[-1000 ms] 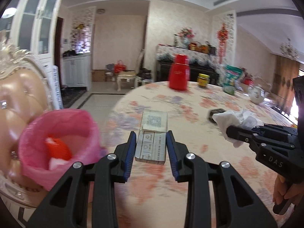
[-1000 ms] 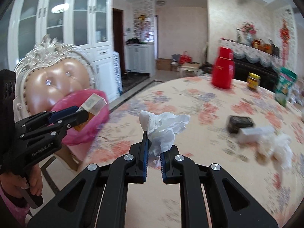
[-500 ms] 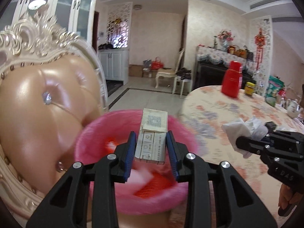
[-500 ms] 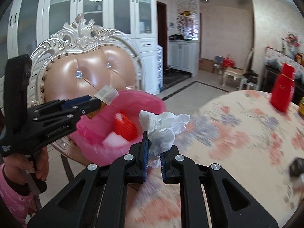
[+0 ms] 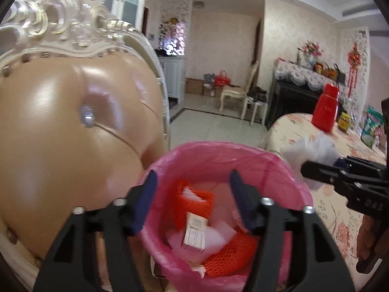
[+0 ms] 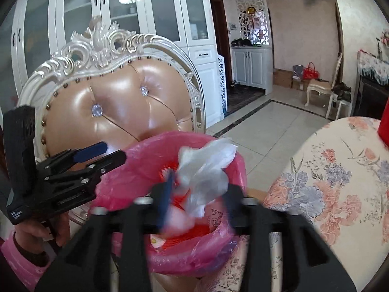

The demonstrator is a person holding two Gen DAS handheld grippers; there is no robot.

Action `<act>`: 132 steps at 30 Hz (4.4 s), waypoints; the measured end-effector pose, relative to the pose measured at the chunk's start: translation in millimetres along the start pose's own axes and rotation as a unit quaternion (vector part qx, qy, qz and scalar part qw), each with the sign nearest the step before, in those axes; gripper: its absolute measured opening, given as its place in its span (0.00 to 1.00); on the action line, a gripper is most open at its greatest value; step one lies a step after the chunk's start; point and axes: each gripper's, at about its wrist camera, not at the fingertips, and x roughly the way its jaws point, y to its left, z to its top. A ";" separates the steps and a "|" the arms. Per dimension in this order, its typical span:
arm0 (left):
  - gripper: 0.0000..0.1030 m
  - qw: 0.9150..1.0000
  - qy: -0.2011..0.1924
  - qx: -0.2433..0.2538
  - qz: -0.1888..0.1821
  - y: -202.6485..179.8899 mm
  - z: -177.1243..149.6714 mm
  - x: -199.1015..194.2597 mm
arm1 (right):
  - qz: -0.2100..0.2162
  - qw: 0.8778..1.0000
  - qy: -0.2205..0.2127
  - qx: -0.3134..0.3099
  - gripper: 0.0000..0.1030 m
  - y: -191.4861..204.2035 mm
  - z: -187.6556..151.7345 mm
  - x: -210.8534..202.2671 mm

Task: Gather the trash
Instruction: 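Carry the packet and tissue to the pink bin and open both tools, then move both open tools back toward the remaining tissues on the table, then grasp the plastic bag with the right tool while the left tool grasps a tissue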

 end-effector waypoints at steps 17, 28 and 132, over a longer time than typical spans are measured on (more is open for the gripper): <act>0.95 0.999 0.001 0.045 0.003 -69.2 -29.1 -42.2 | -0.084 0.995 -0.027 0.035 0.57 -45.1 -58.9 -112.6; 0.95 0.985 0.006 0.139 -0.100 -217.6 -40.1 -50.1 | -0.189 0.975 -0.062 0.094 0.64 -110.5 -112.4 -220.6; 0.15 0.893 0.171 0.296 -0.293 -632.9 -120.4 22.3 | -0.501 0.784 -0.116 0.348 0.36 -289.2 -255.9 -445.3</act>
